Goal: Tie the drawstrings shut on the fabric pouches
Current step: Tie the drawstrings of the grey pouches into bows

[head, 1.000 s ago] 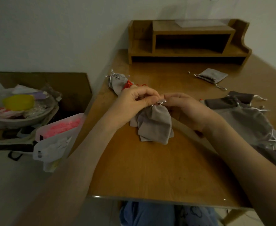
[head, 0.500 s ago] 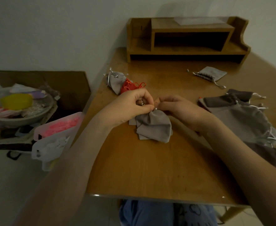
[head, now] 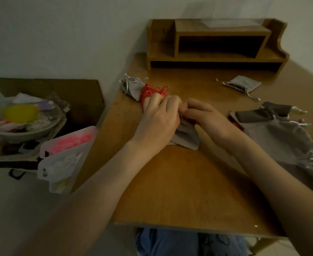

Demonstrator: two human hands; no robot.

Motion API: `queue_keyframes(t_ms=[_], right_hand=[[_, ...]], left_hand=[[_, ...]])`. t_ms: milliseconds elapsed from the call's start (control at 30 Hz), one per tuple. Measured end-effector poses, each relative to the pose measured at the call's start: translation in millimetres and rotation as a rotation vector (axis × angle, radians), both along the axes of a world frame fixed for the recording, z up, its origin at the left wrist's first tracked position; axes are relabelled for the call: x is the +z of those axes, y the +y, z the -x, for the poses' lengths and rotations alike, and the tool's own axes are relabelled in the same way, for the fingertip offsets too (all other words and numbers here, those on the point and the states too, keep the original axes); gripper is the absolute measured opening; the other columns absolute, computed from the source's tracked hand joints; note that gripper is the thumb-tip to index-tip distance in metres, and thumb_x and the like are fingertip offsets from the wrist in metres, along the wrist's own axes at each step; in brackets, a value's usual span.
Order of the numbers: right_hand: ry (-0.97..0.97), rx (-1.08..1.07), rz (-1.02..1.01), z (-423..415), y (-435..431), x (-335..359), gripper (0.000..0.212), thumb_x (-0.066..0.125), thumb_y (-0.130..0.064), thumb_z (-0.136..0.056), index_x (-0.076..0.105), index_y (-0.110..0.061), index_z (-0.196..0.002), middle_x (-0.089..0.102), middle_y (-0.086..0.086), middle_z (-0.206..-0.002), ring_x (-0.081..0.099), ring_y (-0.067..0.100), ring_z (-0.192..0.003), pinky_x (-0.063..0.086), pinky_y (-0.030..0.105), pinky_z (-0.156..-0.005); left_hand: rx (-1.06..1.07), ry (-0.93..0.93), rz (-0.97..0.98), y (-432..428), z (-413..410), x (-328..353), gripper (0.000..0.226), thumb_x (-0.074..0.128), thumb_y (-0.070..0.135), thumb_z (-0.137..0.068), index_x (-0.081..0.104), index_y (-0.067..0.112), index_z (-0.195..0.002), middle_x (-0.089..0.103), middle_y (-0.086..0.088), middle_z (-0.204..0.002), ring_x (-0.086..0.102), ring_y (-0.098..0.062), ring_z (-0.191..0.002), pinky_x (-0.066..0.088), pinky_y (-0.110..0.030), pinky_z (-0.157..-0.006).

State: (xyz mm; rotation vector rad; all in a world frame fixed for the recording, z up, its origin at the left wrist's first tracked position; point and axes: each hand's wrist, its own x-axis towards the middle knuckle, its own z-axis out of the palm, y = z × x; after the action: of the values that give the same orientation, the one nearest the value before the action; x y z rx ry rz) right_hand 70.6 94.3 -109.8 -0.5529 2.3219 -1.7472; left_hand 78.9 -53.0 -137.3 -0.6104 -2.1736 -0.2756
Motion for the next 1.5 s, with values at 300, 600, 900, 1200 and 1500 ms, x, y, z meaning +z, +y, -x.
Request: queue_keyframes(t_ms=[300,600,900,1200,1500], right_hand=[[-0.114,0.055,0.126,0,4,2,0.018,0.042,-0.020,-0.100,0.057,-0.013,-0.093,0.056,0.002,-0.082,0.052,0.014,-0.071,0.042,0.023,-0.066],[-0.215,-0.041,0.193,-2,5,4,0.019,0.046,-0.015,-0.098,0.053,-0.010,-0.082,0.054,0.003,-0.070,0.050,0.009,-0.057,0.041,0.019,-0.052],[-0.161,-0.030,0.145,-3,2,3,0.028,0.036,-0.018,-0.103,0.051,-0.012,-0.081,0.049,0.001,-0.068,0.045,0.009,-0.057,0.039,0.022,-0.057],[-0.171,0.000,0.082,0,1,-2,0.028,0.033,-0.022,-0.104,0.052,-0.013,-0.085,0.053,0.001,-0.069,0.051,0.011,-0.060,0.042,0.020,-0.055],[-0.093,-0.059,0.059,3,2,-4,0.027,0.033,-0.021,-0.104,0.050,-0.009,-0.087,0.050,0.003,-0.070,0.047,0.009,-0.056,0.040,0.019,-0.055]], left_hand=[[-0.171,0.067,-0.153,3,-3,-1,0.015,0.053,0.010,-0.091,0.041,0.014,-0.100,0.058,-0.012,-0.084,0.043,-0.012,-0.082,0.034,-0.017,-0.075],[-0.207,-0.028,-0.182,6,-3,-4,0.017,0.052,0.010,-0.093,0.041,0.015,-0.105,0.057,-0.014,-0.091,0.044,-0.013,-0.084,0.042,-0.023,-0.074],[-0.110,-0.237,-0.487,8,-6,5,0.029,0.053,0.033,-0.089,0.049,0.007,-0.102,0.049,-0.003,-0.094,0.050,-0.015,-0.088,0.045,-0.019,-0.069],[-0.061,-0.187,-0.349,-1,5,0,0.024,0.053,0.024,-0.091,0.067,0.004,-0.091,0.055,-0.014,-0.097,0.055,-0.026,-0.094,0.041,-0.022,-0.079],[-0.016,-0.029,0.038,-9,2,9,0.020,0.046,0.016,-0.096,0.061,0.005,-0.087,0.057,-0.010,-0.085,0.052,-0.025,-0.077,0.039,-0.035,-0.070]])
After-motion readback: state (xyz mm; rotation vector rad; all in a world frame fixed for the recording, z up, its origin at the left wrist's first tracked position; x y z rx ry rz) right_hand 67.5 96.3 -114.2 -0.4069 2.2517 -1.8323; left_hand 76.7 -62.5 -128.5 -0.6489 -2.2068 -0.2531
